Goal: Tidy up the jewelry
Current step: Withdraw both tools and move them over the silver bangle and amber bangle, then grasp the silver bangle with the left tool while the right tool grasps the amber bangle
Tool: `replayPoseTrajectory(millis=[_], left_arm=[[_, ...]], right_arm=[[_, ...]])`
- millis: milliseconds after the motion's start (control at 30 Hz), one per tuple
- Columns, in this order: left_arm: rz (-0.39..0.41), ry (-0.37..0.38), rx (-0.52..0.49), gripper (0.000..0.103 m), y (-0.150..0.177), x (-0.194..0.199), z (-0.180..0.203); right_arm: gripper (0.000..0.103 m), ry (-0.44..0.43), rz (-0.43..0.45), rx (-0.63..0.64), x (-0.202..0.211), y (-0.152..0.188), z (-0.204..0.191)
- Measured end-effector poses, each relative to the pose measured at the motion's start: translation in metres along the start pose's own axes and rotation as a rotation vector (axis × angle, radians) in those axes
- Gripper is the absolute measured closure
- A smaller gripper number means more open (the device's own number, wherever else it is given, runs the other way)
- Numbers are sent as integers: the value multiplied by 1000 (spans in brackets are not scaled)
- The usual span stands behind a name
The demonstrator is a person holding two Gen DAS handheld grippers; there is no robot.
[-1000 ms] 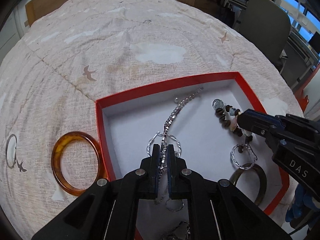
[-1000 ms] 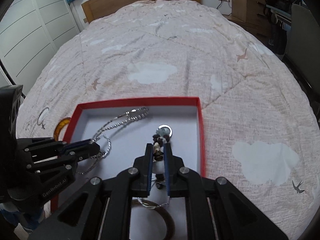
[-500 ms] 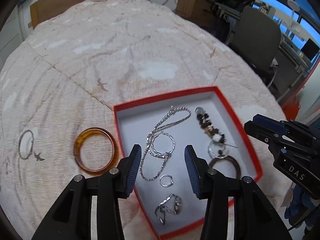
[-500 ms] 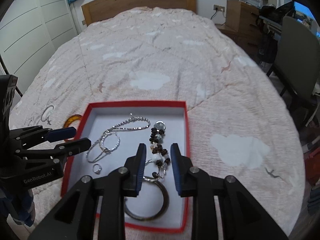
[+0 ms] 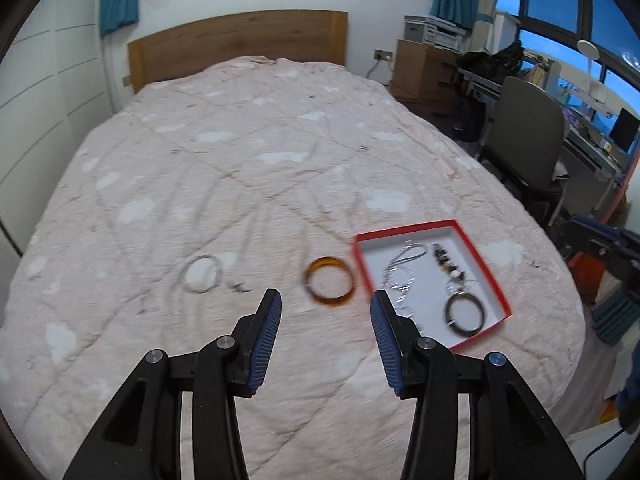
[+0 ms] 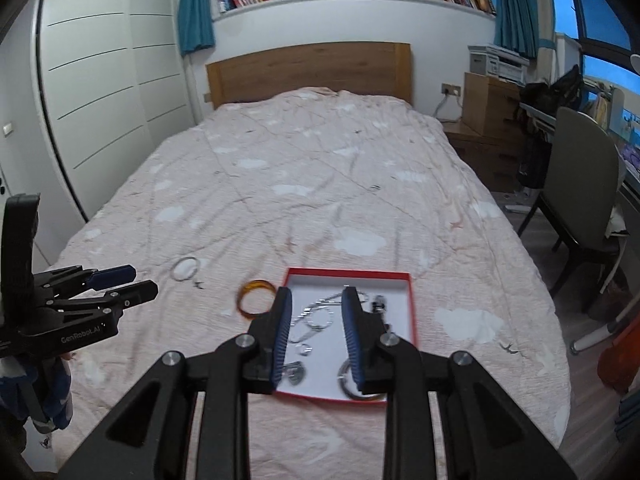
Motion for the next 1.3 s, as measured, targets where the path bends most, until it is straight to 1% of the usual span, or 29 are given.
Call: replayPoseTrajectory(millis=[67,100,133,200,300,367,400,433,467,633,733,800,867,1033,1167,1267,1300], left_arm=[[8,-31,15,51,7,10,-20],[8,-45,26,48,10,12,-30],[5,-64,47,42,15,16,-43],[-2,-81,89,39,22,16,-65],[-14,-93,134,39,31,13,-90],[-29,-111,152,35,38,5,-107],[-33,-122,164,27,41,0,-115],[-36,-129,174,22,44,-3,-123],[-39,-131,183,22,45,-8,-129],[-70,-112,209,22,50,-44,-156],[-89,-90,198,23,47,-69,-163],[-107,-62,184,23,43,-89,-164],[-128,-57,156,23,39,-109,-161],[-185,-8,78,39,30,-162,-152],[-204,20,21,43,22,-193,-147],[-226,27,-13,49,16,-215,-146],[-239,27,-25,53,16,-223,-146]], right_arm=[[78,-24,4,12,4,1,-19],[78,-35,5,17,5,1,-27],[78,-49,3,19,4,3,-35],[78,-66,-6,29,-2,5,-50],[78,-96,-35,49,-22,8,-70],[78,-111,-56,56,-36,12,-80],[78,-118,-67,59,-42,14,-83],[78,-126,-81,62,-51,16,-86],[78,-132,-95,66,-61,17,-89],[78,-160,-175,70,-116,22,-96],[78,-173,-221,62,-151,24,-97],[78,-177,-253,61,-174,27,-99],[78,-180,-285,56,-196,30,-99],[78,-188,-348,51,-245,37,-98],[78,-195,-384,55,-277,40,-99],[78,-198,-398,60,-292,40,-98],[78,-200,-403,58,-298,41,-97]])
Point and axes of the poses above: each gripper's, at about its wrist camera, not at the fingertips, and x roughly against the way its jaws point, z to its right, y to its underside, the point moved 1 cm from there along -x, roughly the way its jaws point, and after that the axes turned 3 degrees about -y, right-handed, at the moved point
